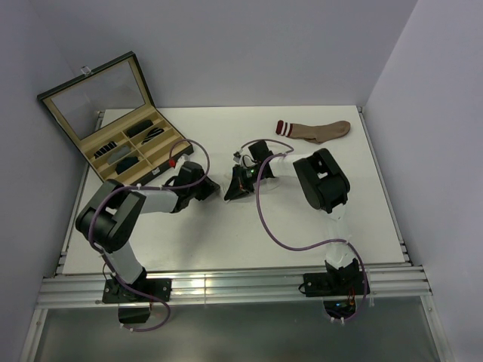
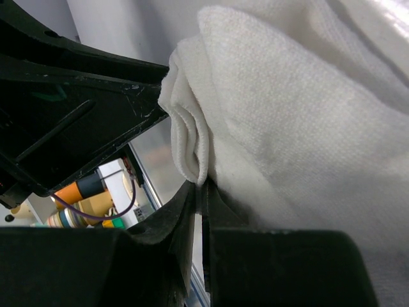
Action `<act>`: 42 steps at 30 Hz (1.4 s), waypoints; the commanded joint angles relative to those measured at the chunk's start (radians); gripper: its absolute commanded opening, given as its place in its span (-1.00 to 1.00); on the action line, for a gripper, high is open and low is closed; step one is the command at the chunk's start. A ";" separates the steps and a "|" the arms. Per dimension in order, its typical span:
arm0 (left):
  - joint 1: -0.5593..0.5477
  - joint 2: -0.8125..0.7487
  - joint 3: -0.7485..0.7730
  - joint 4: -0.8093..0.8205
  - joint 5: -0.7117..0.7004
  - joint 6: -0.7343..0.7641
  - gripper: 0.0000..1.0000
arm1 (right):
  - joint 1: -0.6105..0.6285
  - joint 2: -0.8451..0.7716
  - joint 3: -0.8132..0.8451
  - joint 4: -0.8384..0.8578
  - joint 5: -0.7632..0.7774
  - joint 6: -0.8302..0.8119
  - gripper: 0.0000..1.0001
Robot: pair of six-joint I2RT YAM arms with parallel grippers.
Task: Roll the socks
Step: Roll the sock at the center of the board.
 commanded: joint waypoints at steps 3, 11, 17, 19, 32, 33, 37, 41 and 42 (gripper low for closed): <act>-0.005 -0.057 -0.026 0.056 0.005 0.047 -0.42 | -0.002 0.011 0.015 -0.056 0.096 -0.044 -0.87; -0.008 -0.065 -0.024 0.125 0.048 0.065 -0.40 | -0.002 0.013 0.023 -0.060 0.097 -0.049 -0.88; -0.008 -0.029 0.003 0.113 0.057 0.077 -0.37 | -0.002 0.018 0.028 -0.060 0.093 -0.049 -0.88; -0.008 -0.010 0.014 0.098 0.057 0.079 -0.35 | -0.002 0.018 0.029 -0.064 0.093 -0.050 -0.88; -0.008 -0.068 0.029 -0.025 0.002 0.131 -0.09 | -0.003 0.019 0.029 -0.064 0.085 -0.056 -0.89; -0.006 -0.091 0.028 -0.042 -0.001 0.137 -0.03 | -0.002 0.019 0.031 -0.064 0.083 -0.056 -0.89; 0.012 -0.147 -0.009 -0.027 0.023 0.165 0.04 | -0.002 0.021 0.034 -0.065 0.076 -0.056 -0.89; 0.046 -0.181 -0.084 0.041 0.078 0.198 0.04 | -0.002 0.019 0.040 -0.071 0.071 -0.062 -0.90; 0.051 -0.175 -0.089 0.048 0.089 0.205 0.01 | -0.002 0.022 0.043 -0.073 0.071 -0.062 -0.91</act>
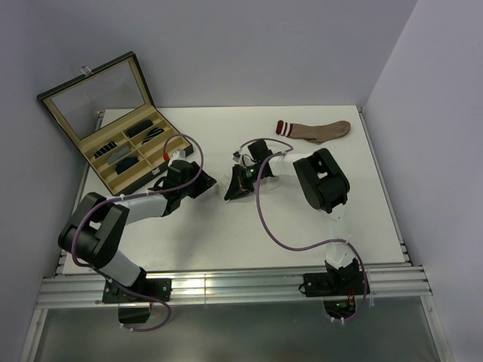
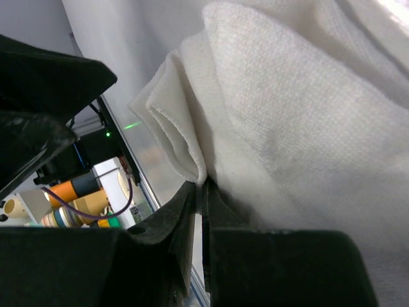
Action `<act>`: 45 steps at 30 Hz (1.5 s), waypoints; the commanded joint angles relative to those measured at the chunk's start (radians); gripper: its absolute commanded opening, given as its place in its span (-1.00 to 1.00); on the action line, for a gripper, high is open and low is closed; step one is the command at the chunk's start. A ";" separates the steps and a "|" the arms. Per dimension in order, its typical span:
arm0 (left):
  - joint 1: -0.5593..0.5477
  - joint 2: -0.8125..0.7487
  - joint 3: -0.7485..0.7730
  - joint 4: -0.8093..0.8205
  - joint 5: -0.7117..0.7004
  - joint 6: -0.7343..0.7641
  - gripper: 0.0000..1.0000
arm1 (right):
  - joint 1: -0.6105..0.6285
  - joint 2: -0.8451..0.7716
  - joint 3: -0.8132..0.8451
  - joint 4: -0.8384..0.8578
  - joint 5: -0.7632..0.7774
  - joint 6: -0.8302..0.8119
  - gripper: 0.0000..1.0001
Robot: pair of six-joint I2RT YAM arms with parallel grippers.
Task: Roll the socks
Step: Roll the sock at the center of the board.
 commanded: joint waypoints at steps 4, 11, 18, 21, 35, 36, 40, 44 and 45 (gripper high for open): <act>0.032 0.021 -0.031 0.074 0.082 0.079 -0.08 | -0.002 0.024 0.030 -0.042 0.057 -0.041 -0.91; 0.034 0.113 -0.003 0.108 0.140 0.100 -0.09 | -0.002 0.022 0.027 -0.040 0.057 -0.045 -0.91; 0.034 0.178 0.009 0.127 0.157 0.094 -0.07 | -0.002 0.028 0.035 -0.046 0.054 -0.048 -0.91; 0.032 0.192 0.021 0.115 0.152 0.094 -0.07 | -0.002 0.028 0.035 -0.045 0.054 -0.047 -0.91; 0.013 0.226 0.078 -0.099 0.031 0.074 -0.26 | -0.002 0.028 0.040 -0.050 0.051 -0.047 -0.91; 0.008 0.229 0.085 -0.137 0.027 0.073 -0.26 | -0.002 0.030 0.041 -0.053 0.052 -0.047 -0.91; -0.012 0.252 0.131 -0.242 -0.065 0.041 -0.30 | -0.002 0.027 0.047 -0.071 0.069 -0.056 -0.87; -0.026 0.270 0.170 -0.345 -0.134 0.013 -0.41 | -0.002 0.002 0.053 -0.105 0.120 -0.077 -0.60; -0.030 0.275 0.177 -0.360 -0.145 0.008 -0.44 | -0.002 -0.005 0.052 -0.111 0.126 -0.077 -0.56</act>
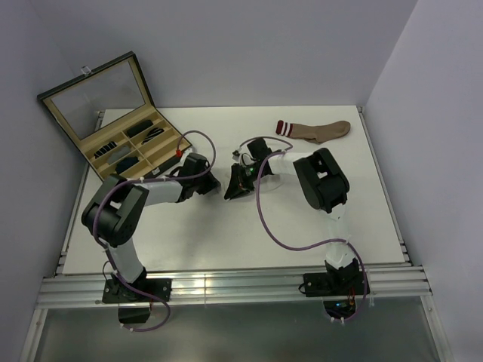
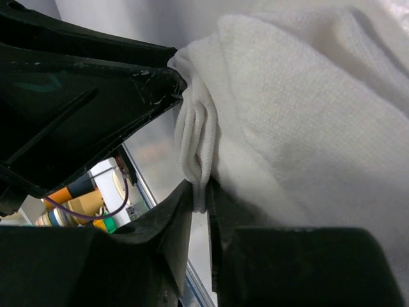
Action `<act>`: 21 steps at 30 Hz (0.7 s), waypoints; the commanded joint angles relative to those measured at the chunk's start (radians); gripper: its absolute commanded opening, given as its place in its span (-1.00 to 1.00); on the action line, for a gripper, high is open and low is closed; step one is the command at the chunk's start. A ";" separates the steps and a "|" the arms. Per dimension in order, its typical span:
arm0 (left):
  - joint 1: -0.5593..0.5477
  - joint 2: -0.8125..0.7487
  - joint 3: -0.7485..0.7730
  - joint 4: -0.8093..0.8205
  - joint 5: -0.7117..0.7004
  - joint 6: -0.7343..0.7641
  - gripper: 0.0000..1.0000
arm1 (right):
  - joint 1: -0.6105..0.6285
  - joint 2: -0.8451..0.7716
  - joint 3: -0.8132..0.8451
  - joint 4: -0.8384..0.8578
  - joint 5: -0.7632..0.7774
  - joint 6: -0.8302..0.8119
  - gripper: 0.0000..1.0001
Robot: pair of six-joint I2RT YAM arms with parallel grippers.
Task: Roll the socks
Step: Roll the sock at the center of the board.
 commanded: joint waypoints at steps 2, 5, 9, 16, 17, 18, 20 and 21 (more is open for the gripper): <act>-0.021 0.074 0.020 -0.277 -0.147 -0.015 -0.49 | 0.000 -0.034 0.009 -0.054 0.118 -0.047 -0.41; -0.031 0.089 0.044 -0.304 -0.161 -0.018 -0.50 | 0.001 -0.062 0.009 -0.072 0.154 -0.051 -0.25; -0.042 0.100 0.061 -0.318 -0.165 -0.017 -0.50 | 0.007 -0.124 -0.008 -0.100 0.215 -0.061 -0.07; -0.044 0.099 0.070 -0.320 -0.159 -0.008 -0.51 | 0.040 -0.330 -0.118 -0.073 0.452 -0.151 0.02; -0.044 0.097 0.070 -0.320 -0.158 -0.006 -0.51 | 0.049 -0.356 -0.140 -0.056 0.535 -0.166 0.02; -0.044 0.096 0.070 -0.318 -0.156 -0.005 -0.51 | 0.072 -0.417 -0.166 -0.007 0.577 -0.182 0.01; -0.044 0.093 0.070 -0.314 -0.153 -0.003 -0.51 | 0.102 -0.473 -0.241 0.044 0.644 -0.240 -0.07; -0.044 0.091 0.070 -0.314 -0.153 -0.002 -0.51 | 0.121 -0.502 -0.271 0.119 0.721 -0.263 -0.10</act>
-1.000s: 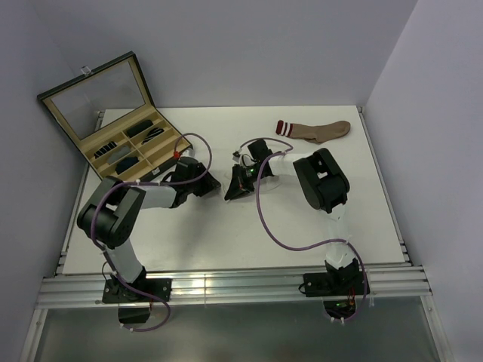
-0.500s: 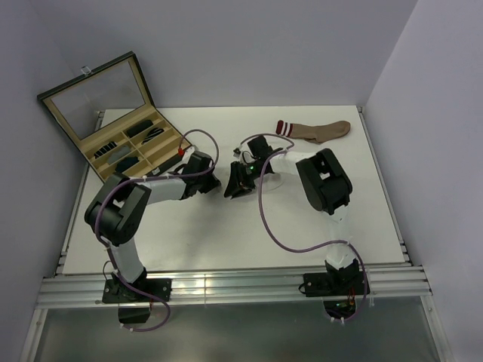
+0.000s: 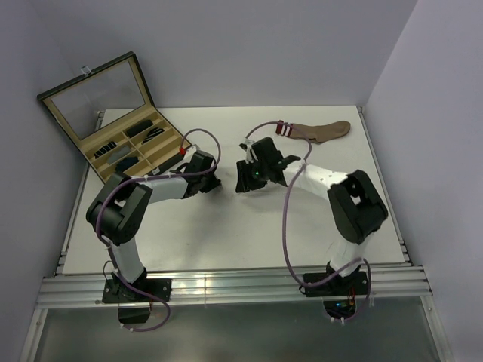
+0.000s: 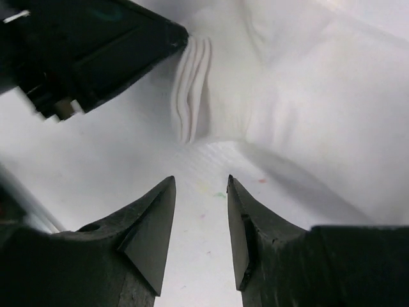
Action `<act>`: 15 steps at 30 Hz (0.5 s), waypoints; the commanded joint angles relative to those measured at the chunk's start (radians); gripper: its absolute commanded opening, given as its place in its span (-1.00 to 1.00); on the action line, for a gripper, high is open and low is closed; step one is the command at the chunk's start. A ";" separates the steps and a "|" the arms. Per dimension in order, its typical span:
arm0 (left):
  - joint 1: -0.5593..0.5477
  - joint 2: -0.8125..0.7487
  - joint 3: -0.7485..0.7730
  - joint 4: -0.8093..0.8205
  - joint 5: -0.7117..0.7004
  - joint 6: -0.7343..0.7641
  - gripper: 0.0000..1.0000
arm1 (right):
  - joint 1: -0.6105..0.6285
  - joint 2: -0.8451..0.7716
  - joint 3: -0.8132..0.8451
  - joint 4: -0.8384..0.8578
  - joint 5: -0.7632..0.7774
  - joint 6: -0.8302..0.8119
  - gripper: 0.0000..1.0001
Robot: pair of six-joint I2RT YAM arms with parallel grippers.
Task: Roll the socks
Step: Roll the sock at the center of the board.
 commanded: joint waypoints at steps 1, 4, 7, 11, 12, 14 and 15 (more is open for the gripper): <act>0.000 0.056 -0.029 -0.168 -0.038 0.027 -0.52 | 0.103 -0.150 -0.121 0.192 0.260 -0.150 -0.11; 0.000 0.056 -0.025 -0.168 -0.035 0.033 -0.52 | 0.186 -0.188 -0.205 0.336 0.334 -0.208 -0.15; -0.002 0.052 -0.032 -0.160 -0.027 0.036 -0.51 | 0.208 -0.178 -0.210 0.410 0.328 -0.198 -0.22; -0.002 0.044 -0.046 -0.146 -0.016 0.039 -0.51 | 0.213 -0.118 -0.187 0.478 0.303 -0.172 -0.33; -0.002 0.042 -0.049 -0.145 -0.015 0.042 -0.51 | 0.213 -0.103 -0.171 0.470 0.299 -0.161 -0.35; 0.000 0.039 -0.051 -0.146 -0.018 0.042 -0.51 | 0.214 -0.067 -0.133 0.470 0.270 -0.149 -0.40; -0.002 0.038 -0.049 -0.145 -0.018 0.044 -0.51 | 0.213 -0.037 -0.124 0.467 0.263 -0.132 -0.42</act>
